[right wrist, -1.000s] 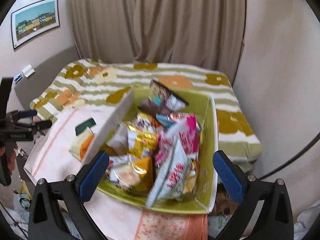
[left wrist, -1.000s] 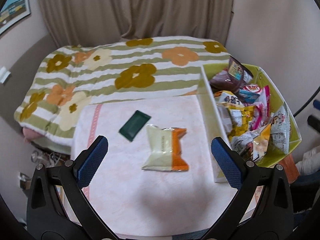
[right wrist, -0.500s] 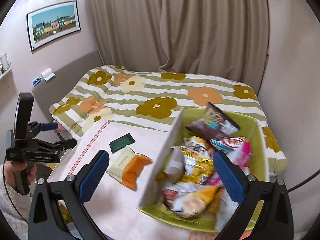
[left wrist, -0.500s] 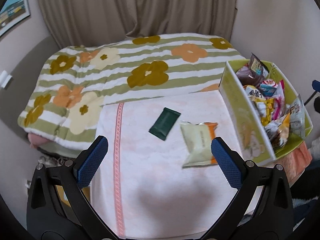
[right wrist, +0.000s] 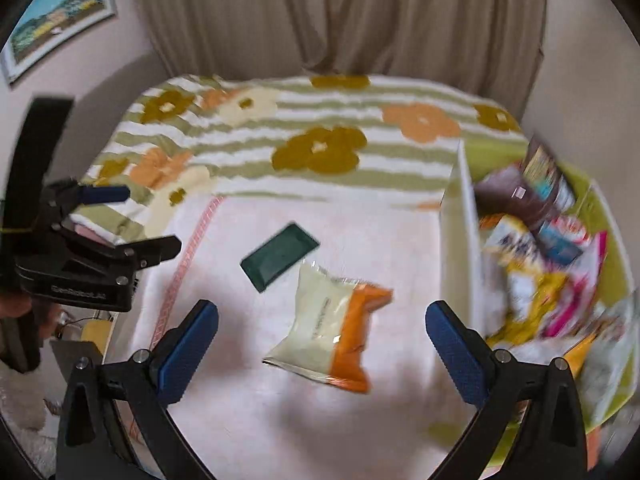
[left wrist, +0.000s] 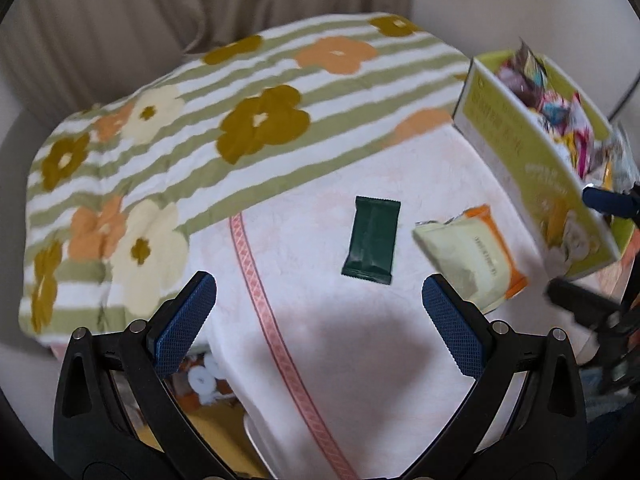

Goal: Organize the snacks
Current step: 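Move both tools back to the last snacks on the mat, then grasp the dark green pack with the left gripper while the right grasps the cream-orange bag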

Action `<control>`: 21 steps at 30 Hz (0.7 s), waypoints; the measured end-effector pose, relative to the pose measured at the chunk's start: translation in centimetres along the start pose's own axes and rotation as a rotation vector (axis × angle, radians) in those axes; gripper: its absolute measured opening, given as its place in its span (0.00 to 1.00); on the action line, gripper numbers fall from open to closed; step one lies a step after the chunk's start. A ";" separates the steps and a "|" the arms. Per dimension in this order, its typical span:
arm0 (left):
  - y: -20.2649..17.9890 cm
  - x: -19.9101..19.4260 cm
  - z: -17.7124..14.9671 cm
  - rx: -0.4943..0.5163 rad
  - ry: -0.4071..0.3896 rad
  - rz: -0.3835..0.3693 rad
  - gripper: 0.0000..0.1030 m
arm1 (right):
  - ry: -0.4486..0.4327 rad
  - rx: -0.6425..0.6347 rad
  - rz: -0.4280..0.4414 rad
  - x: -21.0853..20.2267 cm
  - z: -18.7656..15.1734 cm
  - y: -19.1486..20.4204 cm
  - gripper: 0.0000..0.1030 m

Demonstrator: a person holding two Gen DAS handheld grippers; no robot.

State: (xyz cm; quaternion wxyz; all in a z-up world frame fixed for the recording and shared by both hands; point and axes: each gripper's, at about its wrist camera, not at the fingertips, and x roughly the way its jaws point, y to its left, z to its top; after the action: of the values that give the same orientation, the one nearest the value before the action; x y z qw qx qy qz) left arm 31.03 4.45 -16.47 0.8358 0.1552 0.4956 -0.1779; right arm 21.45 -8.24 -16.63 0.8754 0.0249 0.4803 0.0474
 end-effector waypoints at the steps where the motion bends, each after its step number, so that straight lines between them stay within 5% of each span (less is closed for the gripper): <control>1: 0.1 1.1 0.4 0.029 0.011 -0.018 0.99 | 0.011 0.015 -0.020 1.0 -0.2 0.3 1.00; 6: -0.4 5.8 1.3 0.092 0.076 -0.115 0.99 | 0.050 0.066 -0.138 4.8 -1.5 0.8 1.00; 10: -1.9 9.5 1.6 0.133 0.115 -0.152 0.96 | 0.092 0.117 -0.146 6.5 -2.6 0.0 1.00; 13: -2.9 11.6 1.6 0.155 0.140 -0.156 0.83 | 0.110 0.121 -0.147 7.3 -3.3 -0.2 1.00; 21: -4.7 15.4 1.9 0.187 0.215 -0.152 0.78 | 0.141 0.150 -0.107 8.6 -3.8 -0.7 1.00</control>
State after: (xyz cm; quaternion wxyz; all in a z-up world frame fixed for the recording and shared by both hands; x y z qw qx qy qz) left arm 37.25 -2.81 -29.58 0.7441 0.2125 0.5737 -0.2683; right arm 22.89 -7.99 -25.97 0.8366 0.0610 0.5434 -0.0337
